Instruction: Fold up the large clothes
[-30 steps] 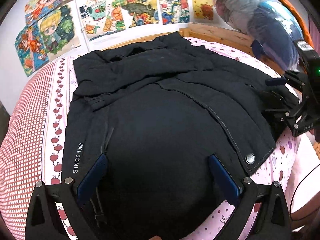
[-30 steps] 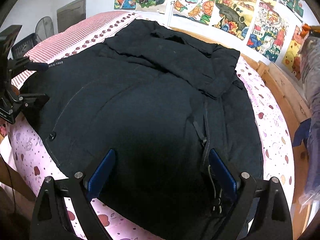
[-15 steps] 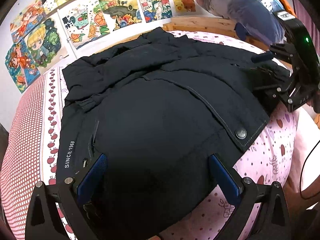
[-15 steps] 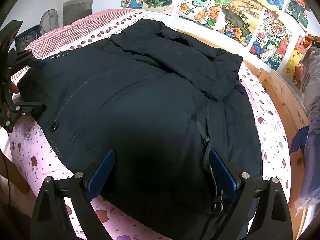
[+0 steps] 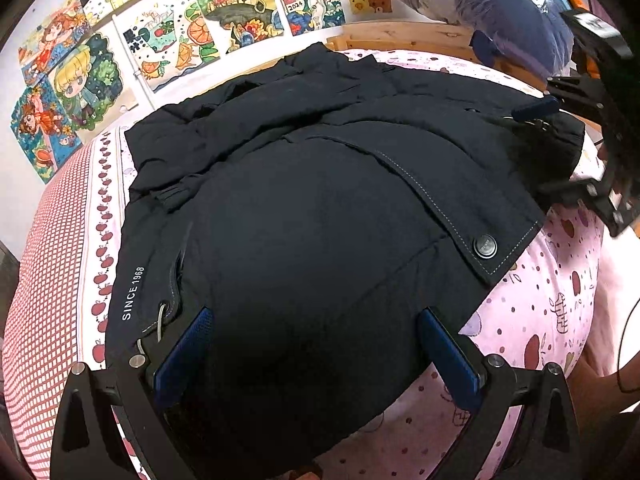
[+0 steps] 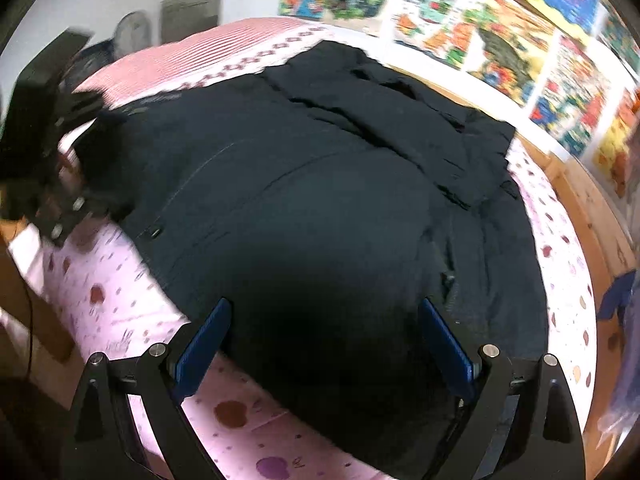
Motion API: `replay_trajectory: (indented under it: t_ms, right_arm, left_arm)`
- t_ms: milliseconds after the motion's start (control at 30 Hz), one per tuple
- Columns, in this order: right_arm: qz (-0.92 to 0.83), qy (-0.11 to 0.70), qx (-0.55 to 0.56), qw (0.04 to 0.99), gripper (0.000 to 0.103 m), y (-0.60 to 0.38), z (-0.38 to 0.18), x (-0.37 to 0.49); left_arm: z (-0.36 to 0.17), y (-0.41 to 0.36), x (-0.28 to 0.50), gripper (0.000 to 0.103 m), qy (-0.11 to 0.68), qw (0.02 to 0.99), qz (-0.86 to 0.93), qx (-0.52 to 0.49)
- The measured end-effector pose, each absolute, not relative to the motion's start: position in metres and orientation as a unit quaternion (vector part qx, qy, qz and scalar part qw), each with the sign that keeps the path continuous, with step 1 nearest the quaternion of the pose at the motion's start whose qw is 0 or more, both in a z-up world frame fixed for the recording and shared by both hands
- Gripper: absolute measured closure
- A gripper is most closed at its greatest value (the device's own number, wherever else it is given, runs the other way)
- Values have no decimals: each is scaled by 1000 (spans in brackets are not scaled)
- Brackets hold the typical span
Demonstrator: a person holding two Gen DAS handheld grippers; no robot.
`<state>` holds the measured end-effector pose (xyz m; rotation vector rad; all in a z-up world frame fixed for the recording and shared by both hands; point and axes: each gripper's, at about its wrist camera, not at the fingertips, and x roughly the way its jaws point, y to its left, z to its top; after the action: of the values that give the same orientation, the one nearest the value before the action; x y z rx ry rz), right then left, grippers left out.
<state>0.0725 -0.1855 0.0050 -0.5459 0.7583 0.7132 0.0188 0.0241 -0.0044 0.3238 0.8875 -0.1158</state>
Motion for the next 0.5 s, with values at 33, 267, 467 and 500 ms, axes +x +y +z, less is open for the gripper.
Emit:
replay_trajectory:
  t_ms: [33,267,467,500]
  right_arm:
    - [341,355,-266,829,11,-184,4,69]
    - [348,356,-307,811,11,-172,-5,57]
    - [340,373,-307,807,11,-171,-12,58]
    - [339,374,-307,807,11,-170,-13,57]
  left_arm:
    - [-5,24,18,0,427,889,-54,157]
    - [-6,24,17,0,433,888,-43,149]
    - [-6,25,17,0,436,887,-42,145]
    - [-7,26,17,0,436,887,-42,144]
